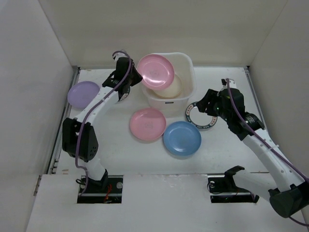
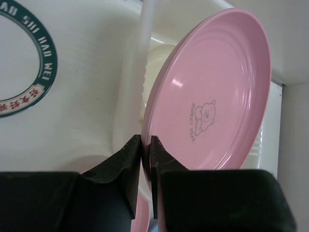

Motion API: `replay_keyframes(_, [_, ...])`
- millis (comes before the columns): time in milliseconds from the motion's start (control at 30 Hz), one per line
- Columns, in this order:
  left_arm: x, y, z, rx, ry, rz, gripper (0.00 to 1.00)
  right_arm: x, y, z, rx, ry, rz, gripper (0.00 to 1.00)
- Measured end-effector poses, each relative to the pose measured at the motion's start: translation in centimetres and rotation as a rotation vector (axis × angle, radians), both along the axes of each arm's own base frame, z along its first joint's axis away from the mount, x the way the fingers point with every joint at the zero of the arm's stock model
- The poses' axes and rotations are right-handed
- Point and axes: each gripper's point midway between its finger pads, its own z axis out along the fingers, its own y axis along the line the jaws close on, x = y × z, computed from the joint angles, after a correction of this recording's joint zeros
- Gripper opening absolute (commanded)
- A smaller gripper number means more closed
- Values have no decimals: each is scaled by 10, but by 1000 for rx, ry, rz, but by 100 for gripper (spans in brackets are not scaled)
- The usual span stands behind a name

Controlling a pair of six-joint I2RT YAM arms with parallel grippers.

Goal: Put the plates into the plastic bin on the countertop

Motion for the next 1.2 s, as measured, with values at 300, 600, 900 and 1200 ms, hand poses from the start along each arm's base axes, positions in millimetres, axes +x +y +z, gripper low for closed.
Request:
replay_keyframes(300, [66,-62,-12,36,-129,-103,10,-22,-26,-2,-4,1,-65,61])
replay_keyframes(600, [78,-106,-71,216,-123,-214,11,-41,-57,-9,16,6,-162,61])
replay_keyframes(900, [86,-96,-92,368,-131,-212,20,-49,-59,-19,19,28,-169,61])
replay_keyframes(1200, [92,-89,-76,420,-181,-194,71,-49,-59,-24,17,39,-171,61])
